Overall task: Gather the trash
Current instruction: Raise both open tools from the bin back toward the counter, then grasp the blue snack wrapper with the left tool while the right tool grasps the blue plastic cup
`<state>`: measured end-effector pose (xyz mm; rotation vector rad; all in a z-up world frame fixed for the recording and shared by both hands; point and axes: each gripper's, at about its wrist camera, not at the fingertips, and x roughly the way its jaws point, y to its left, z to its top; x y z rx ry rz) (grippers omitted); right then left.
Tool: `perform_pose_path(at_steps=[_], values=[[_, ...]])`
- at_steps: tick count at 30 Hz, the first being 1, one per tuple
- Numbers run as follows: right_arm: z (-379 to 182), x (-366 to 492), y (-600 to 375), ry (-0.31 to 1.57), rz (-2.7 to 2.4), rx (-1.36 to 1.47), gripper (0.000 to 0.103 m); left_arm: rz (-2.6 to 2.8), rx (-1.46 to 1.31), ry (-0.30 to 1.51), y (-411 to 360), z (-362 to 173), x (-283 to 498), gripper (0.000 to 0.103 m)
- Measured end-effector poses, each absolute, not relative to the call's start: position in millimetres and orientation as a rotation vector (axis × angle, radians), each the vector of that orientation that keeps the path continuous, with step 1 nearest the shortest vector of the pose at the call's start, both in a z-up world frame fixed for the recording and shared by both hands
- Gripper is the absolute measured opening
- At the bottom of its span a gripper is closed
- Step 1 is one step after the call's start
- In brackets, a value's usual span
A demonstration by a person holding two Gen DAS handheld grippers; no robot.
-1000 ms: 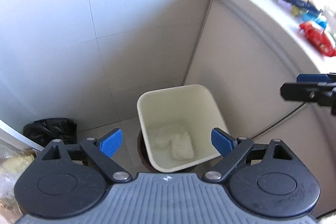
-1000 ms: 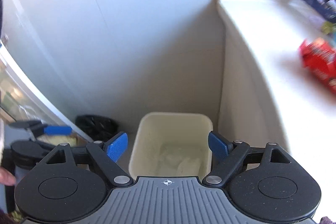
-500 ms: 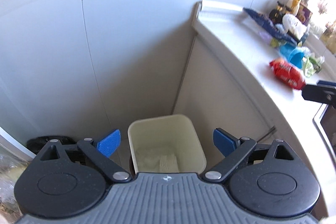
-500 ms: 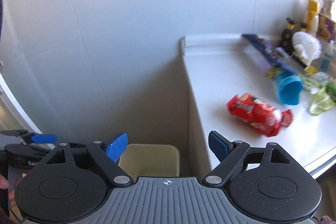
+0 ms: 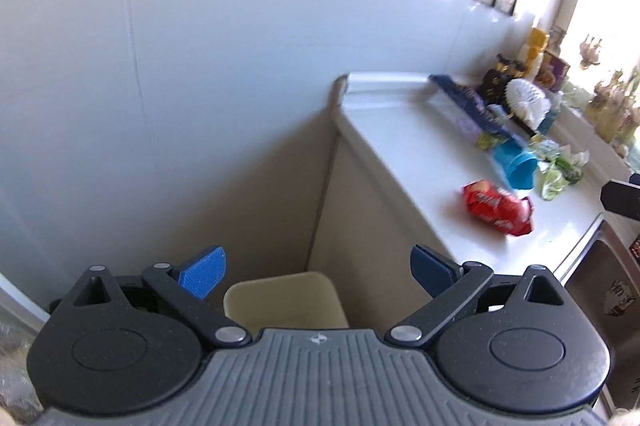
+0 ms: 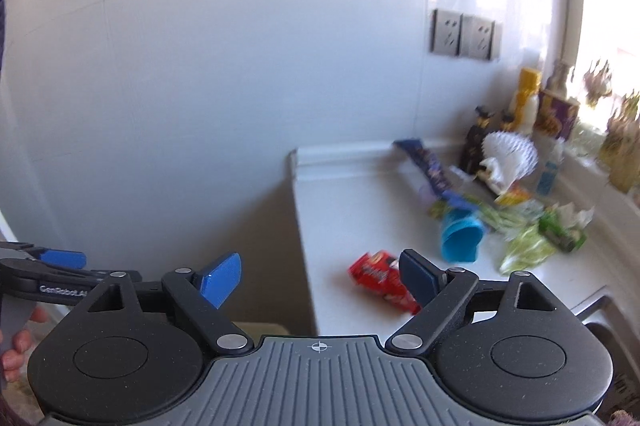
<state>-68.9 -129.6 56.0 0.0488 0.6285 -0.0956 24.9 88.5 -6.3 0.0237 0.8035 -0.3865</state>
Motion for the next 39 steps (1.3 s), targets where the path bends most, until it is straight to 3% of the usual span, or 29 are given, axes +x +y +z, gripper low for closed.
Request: perform_pose_path(at_steps=[2,17,29,39], values=[[63,-72,-135,0.599,-0.097,0.042,0.099,-0.400,0.037,0.791,80,1,23,0.102],[58,-78,-220,0.568,-0.206,0.099,0.099,-0.530,0.074,0.759,-9,16,28,0.103],[-2,-57,-311,0.591,-0.285,0.177,0.099,-0.645,0.191,0.765,-101,-1,53,0.103],[-56,-4,-345,0.578,-0.220,0.205,0.099,-0.628,0.122,0.721,-160,-26,108,0.103]])
